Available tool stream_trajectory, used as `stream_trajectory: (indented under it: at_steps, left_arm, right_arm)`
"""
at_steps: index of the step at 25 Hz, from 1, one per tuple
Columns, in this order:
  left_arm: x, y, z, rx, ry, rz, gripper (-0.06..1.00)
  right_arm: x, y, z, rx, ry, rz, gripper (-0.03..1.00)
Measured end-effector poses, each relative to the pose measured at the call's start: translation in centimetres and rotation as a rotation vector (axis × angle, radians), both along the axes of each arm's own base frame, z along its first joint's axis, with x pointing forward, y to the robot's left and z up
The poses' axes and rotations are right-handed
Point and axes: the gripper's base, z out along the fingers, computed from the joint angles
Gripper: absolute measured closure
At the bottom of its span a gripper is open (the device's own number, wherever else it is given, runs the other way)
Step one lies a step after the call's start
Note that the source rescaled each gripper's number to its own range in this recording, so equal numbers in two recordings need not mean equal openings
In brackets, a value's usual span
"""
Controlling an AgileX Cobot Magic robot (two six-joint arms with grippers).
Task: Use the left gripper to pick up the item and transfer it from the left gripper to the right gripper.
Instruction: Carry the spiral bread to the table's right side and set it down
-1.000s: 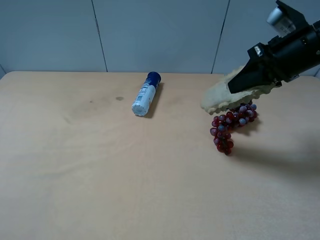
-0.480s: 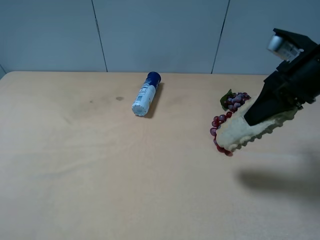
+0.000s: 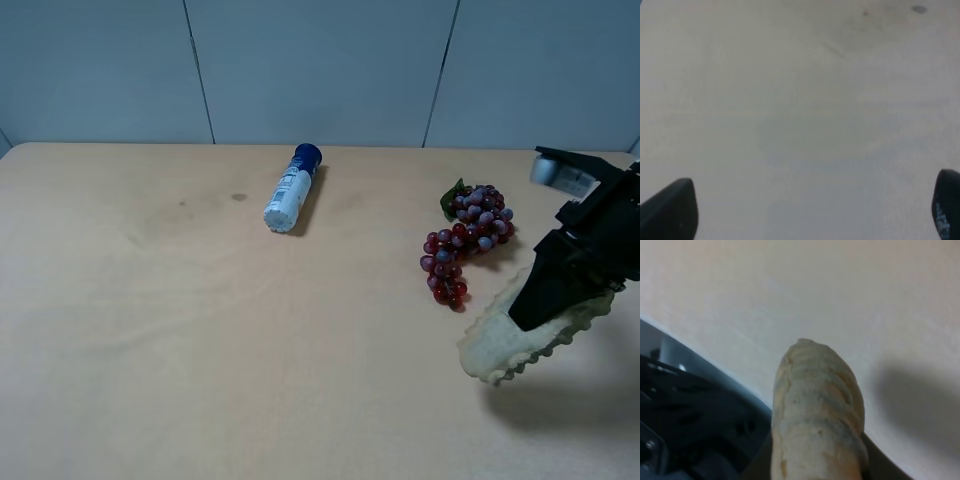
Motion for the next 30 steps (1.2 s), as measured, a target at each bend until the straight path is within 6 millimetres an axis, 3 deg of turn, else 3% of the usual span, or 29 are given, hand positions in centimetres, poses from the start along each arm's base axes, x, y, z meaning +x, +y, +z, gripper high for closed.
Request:
stream_trajectory:
  at_steps: [11, 22, 23, 26, 27, 30]
  left_arm:
    - [0.0, 0.0, 0.0, 0.000, 0.000, 0.000, 0.05]
    - [0.0, 0.0, 0.0, 0.000, -0.001, 0.000, 0.05]
    - [0.0, 0.0, 0.0, 0.000, -0.001, 0.000, 0.05]
    - [0.0, 0.0, 0.0, 0.000, -0.001, 0.000, 0.05]
    - [0.0, 0.0, 0.0, 0.000, -0.001, 0.000, 0.05]
    - [0.0, 0.0, 0.0, 0.000, -0.001, 0.000, 0.05]
  right_arm:
    - [2.9, -0.7, -6.1, -0.128, 0.066, -0.005, 0.94]
    - [4.1, -1.4, -7.7, -0.217, -0.001, 0.011, 0.95]
    - [4.1, -1.5, -7.8, -0.223, -0.001, 0.004, 0.85]
    - [4.4, -1.8, -7.9, -0.259, -0.028, -0.026, 0.26]
    - [4.5, -1.8, -7.9, -0.268, -0.036, -0.041, 0.14]
    - [4.6, -1.9, -8.0, -0.283, -0.042, -0.057, 0.00]
